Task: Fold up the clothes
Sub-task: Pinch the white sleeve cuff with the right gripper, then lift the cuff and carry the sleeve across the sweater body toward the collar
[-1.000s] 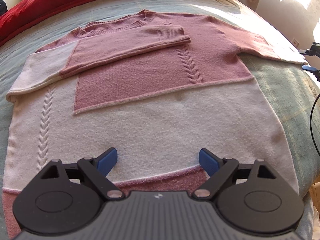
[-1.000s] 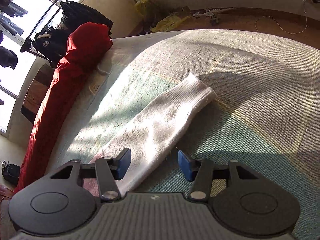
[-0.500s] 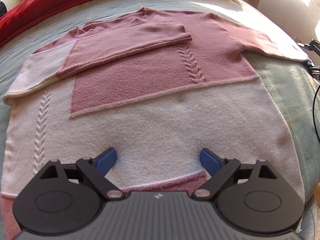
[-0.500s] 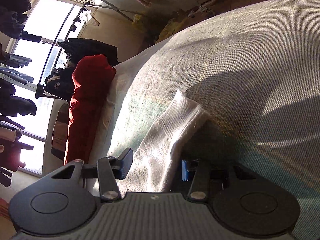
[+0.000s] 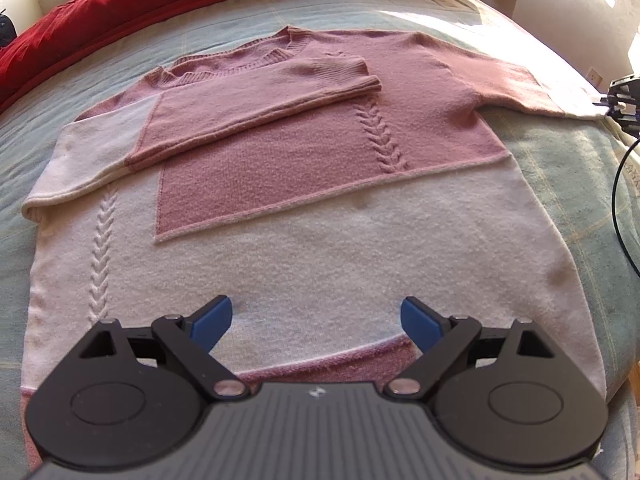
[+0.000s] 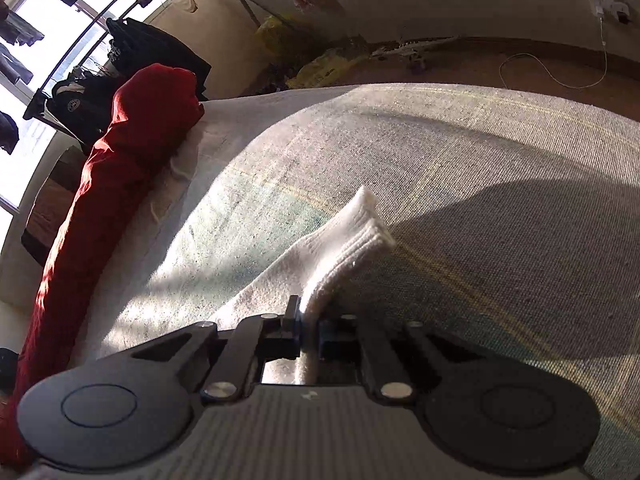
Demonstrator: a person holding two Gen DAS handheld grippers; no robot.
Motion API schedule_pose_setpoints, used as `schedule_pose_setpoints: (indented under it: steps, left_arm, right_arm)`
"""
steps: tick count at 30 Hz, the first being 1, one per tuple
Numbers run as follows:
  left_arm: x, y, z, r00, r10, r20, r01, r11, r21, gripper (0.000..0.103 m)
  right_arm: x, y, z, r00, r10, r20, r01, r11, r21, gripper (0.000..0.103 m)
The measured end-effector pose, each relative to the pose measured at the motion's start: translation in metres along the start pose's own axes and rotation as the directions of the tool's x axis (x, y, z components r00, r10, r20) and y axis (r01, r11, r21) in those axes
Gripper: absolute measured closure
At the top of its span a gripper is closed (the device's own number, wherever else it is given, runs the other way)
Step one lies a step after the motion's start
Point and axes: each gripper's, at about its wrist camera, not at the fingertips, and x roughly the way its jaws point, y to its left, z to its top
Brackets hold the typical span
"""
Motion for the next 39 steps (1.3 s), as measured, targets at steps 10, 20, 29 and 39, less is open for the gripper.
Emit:
schedule_pose_setpoints:
  steps: [10, 20, 29, 39]
  left_arm:
    - [-0.034, 0.013, -0.013, 0.999, -0.002, 0.054, 0.003, 1.000, -0.023, 0.012]
    - [-0.053, 0.040, -0.029, 0.997, -0.030, 0.066, 0.031, 0.999, -0.021, 0.012]
    - [-0.051, 0.063, -0.043, 0.999, -0.032, 0.036, 0.033, 0.999, -0.035, 0.012]
    - [-0.057, 0.092, -0.050, 0.998, -0.029, 0.046, 0.033, 0.995, -0.089, 0.012]
  right_arm:
    - [-0.039, 0.083, -0.013, 1.000, -0.003, -0.005, 0.002, 0.977, -0.212, 0.095]
    - [-0.059, 0.164, -0.054, 0.998, 0.029, -0.049, -0.044, 0.933, -0.357, 0.095]
    - [-0.058, 0.231, -0.097, 0.993, 0.053, -0.107, -0.095, 0.894, -0.438, 0.095]
    - [-0.047, 0.285, -0.141, 0.984, 0.071, -0.162, -0.142, 0.861, -0.488, 0.095]
